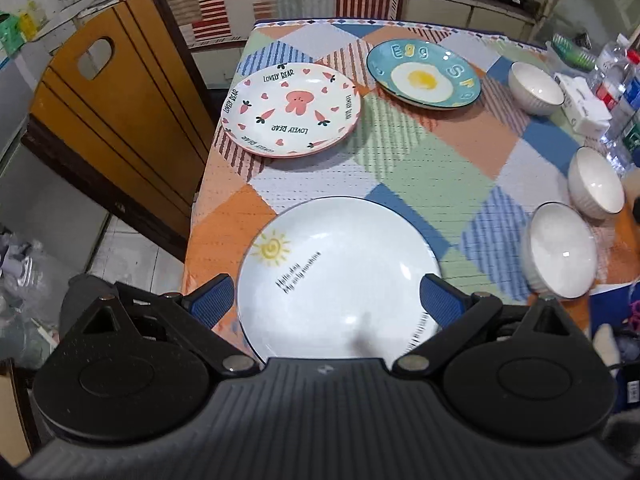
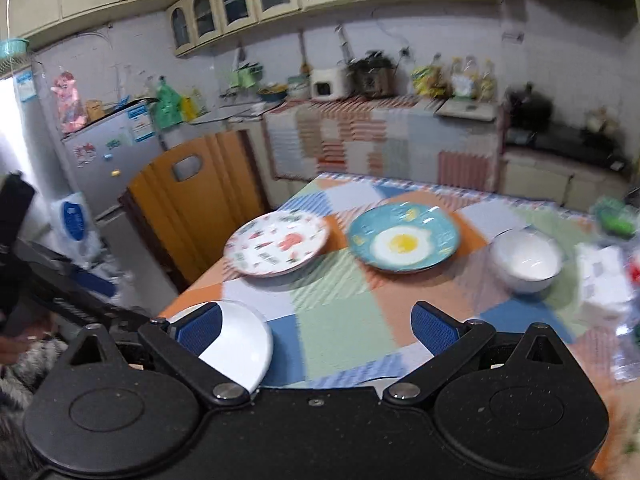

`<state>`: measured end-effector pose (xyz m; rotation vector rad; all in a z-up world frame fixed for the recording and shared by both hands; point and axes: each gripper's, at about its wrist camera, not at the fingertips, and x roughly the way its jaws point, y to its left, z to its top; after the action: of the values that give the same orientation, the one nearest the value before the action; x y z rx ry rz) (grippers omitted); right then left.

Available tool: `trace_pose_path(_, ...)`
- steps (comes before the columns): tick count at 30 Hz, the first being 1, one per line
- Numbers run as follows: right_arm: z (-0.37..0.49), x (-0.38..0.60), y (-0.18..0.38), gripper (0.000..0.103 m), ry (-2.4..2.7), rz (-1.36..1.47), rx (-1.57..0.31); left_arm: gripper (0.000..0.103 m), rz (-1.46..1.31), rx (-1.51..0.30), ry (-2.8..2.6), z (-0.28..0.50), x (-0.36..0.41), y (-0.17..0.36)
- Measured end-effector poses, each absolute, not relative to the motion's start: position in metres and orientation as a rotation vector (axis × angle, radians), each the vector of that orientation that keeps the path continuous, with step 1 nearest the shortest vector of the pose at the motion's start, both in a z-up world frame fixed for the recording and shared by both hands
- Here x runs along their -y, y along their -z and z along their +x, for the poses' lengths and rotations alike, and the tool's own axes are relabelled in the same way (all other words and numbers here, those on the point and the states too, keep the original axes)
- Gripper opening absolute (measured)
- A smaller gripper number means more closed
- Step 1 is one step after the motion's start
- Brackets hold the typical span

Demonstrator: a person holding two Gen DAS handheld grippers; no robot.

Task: Organize plates and bowls
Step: 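Reach the left gripper to the white sun plate rim and close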

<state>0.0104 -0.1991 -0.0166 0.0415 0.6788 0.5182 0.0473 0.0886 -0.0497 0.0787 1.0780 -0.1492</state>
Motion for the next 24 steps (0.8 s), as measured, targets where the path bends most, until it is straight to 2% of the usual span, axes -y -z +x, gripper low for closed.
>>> trace_pose_path(1, 0.014, 0.193, 0.022, 0.102, -0.543, 0.044, -0.694, 0.100, 0.068, -1.085, 0.151, 0.053, -0.093, 0.055)
trace_pose_path(2, 0.018, 0.188, 0.030, 0.102, -0.567, 0.048, -0.717, 0.095, 0.059, -1.088, 0.127, 0.059, -0.098, 0.059)
trace_pose_path(4, 0.024, 0.176, 0.046, 0.096, -0.594, 0.063, -0.752, 0.088, 0.089, -1.074, 0.067, 0.067, -0.104, 0.068)
trace_pose_path(11, 0.029, 0.123, 0.096, 0.095, -0.657, -0.047, -0.811, 0.084, 0.102, -1.134, 0.084, 0.085, -0.123, 0.107)
trace_pose_path(13, 0.039, 0.116, 0.105, 0.094, -0.663, -0.027, -0.857, 0.080, 0.118, -1.153, 0.065, 0.088, -0.128, 0.119)
trace_pose_path(14, 0.044, 0.111, 0.110, 0.093, -0.657, -0.020, -0.884, 0.073, 0.137, -1.167, 0.062, 0.088, -0.130, 0.124)
trace_pose_path(15, 0.047, 0.108, 0.116, 0.090, -0.657, -0.013, -0.905, 0.064, 0.161, -1.175, 0.062, 0.088, -0.131, 0.130)
trace_pose_path(18, 0.050, 0.096, 0.129, 0.079, -0.631, -0.061, -0.887, 0.061, 0.200, -1.198, 0.053, 0.088, -0.135, 0.146)
trace_pose_path(20, 0.053, 0.089, 0.136, 0.078, -0.604, -0.097, -0.884, 0.057, 0.158, -1.221, 0.066, 0.088, -0.141, 0.153)
trace_pose_path(24, 0.063, 0.083, 0.145, 0.068, -0.632, -0.082, -0.927, 0.053, 0.066, -1.261, 0.078, 0.091, -0.152, 0.162)
